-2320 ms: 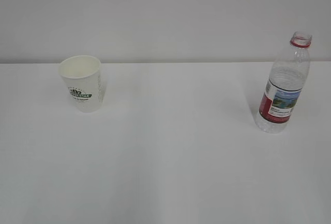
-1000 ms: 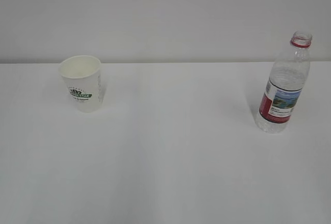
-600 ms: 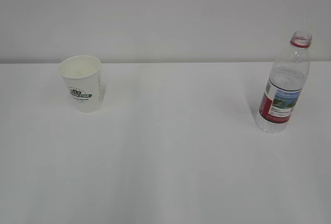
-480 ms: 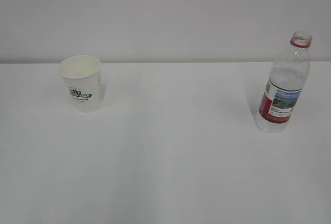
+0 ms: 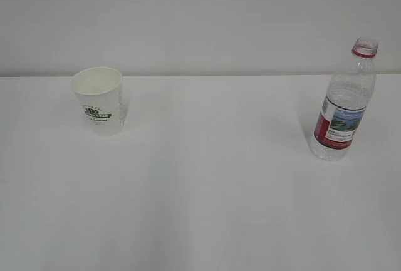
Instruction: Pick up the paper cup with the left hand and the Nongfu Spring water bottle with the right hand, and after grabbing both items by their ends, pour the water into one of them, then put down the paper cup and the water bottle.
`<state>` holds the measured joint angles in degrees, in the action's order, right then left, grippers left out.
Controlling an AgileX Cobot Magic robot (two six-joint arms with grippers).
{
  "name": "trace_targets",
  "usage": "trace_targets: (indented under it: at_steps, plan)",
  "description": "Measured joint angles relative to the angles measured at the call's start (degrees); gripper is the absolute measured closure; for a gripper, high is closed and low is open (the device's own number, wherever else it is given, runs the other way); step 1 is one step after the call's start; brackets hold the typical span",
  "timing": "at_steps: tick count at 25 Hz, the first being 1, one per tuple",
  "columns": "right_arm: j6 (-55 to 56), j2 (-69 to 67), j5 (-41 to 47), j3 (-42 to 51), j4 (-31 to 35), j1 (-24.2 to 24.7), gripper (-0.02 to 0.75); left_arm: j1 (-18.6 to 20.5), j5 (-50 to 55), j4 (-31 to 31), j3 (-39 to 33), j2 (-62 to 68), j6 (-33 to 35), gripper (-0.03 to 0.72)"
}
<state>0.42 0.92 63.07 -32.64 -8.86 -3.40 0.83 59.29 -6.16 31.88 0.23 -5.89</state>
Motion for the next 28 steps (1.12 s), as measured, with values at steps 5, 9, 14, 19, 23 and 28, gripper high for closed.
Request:
trace_targets:
  at_steps: [5, 9, 14, 19, 23, 28]
  plan:
    - [-0.4, 0.0, -3.3, -0.8, -0.1, 0.0, 0.273, 0.0, -7.2, -0.7, 0.0, 0.2, 0.0, 0.129]
    - [-0.4, -0.3, -6.9, -0.8, -0.1, 0.0, 0.273, 0.0, -12.8, -0.7, 0.1, 2.8, 0.0, 0.130]
    - [-0.4, -3.7, -13.7, -0.8, -0.1, 0.0, 0.274, 0.0, -20.0, -0.5, 0.1, 8.6, 0.0, 0.133]
    - [-0.4, -8.8, -19.4, -0.8, 0.0, 0.0, 0.273, 0.0, -28.5, -0.4, 0.1, 14.4, 0.0, 0.139]
    - [-0.4, -13.7, -23.7, -0.8, 0.1, 0.0, 0.273, 0.0, -34.8, -0.4, 0.1, 19.7, 0.0, 0.141]
    - [-0.4, -20.1, -28.1, -0.8, 0.2, 0.0, 0.273, 0.0, -41.2, -0.6, 0.1, 27.1, 0.0, 0.143]
